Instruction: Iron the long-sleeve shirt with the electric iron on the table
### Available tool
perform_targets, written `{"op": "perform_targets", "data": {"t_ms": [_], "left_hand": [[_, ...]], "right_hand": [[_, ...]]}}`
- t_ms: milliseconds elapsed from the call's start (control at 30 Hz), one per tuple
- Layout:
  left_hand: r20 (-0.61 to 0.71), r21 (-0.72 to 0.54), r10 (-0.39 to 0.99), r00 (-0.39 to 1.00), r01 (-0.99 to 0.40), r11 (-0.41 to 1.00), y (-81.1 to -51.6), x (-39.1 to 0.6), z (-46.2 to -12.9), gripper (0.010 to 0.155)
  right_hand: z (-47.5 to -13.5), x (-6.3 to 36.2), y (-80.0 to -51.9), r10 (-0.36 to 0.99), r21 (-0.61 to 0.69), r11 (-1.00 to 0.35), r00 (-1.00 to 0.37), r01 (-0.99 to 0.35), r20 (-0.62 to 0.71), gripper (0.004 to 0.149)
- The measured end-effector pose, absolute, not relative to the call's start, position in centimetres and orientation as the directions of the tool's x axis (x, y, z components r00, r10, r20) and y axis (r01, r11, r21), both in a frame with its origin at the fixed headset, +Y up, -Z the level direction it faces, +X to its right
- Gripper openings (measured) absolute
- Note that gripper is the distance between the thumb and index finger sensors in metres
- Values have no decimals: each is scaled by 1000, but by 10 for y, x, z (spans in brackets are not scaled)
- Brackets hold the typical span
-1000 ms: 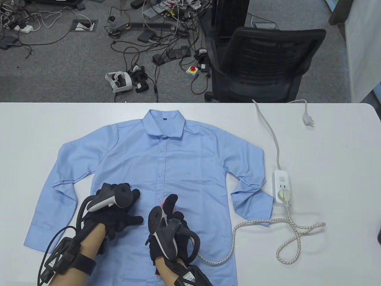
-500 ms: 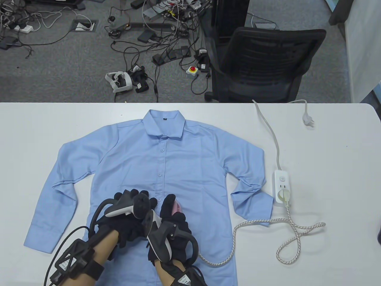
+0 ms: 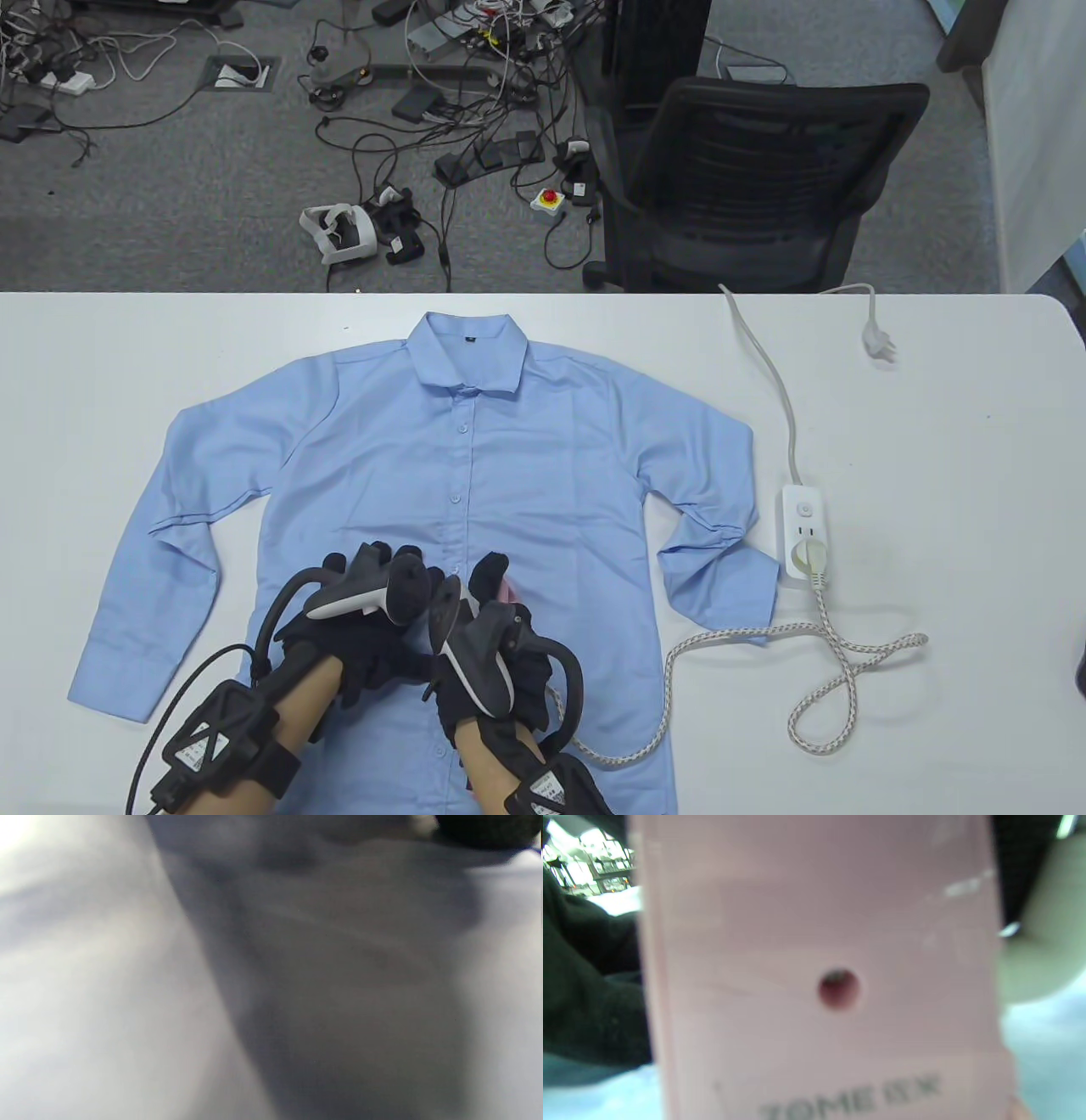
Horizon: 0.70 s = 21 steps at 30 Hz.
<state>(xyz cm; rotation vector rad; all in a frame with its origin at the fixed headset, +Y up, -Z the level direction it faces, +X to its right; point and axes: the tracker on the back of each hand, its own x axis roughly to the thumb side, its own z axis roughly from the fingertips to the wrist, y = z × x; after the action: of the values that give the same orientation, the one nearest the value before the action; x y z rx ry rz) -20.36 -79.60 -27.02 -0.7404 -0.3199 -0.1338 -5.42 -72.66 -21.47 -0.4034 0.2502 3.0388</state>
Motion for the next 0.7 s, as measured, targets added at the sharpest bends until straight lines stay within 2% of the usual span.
{"op": "perform_targets", "data": {"t_ms": [167,300,700], "left_hand": [[333,-642,-8,943,233,731,-796,-203,-270,99],[332,-641,-2,943,228,733,-796,-204,-270,99],[325,-661,4,946,224,716,-797,-205,-271,100]], "right_hand": [[-213,-54,-726,40,101,-992,-953,-74,-301,70],[-211,-52,-724,44,93,-993,-952,-76,-304,68],[-213,10,-722,42,53,-996,-907,-71,-420,68]]}}
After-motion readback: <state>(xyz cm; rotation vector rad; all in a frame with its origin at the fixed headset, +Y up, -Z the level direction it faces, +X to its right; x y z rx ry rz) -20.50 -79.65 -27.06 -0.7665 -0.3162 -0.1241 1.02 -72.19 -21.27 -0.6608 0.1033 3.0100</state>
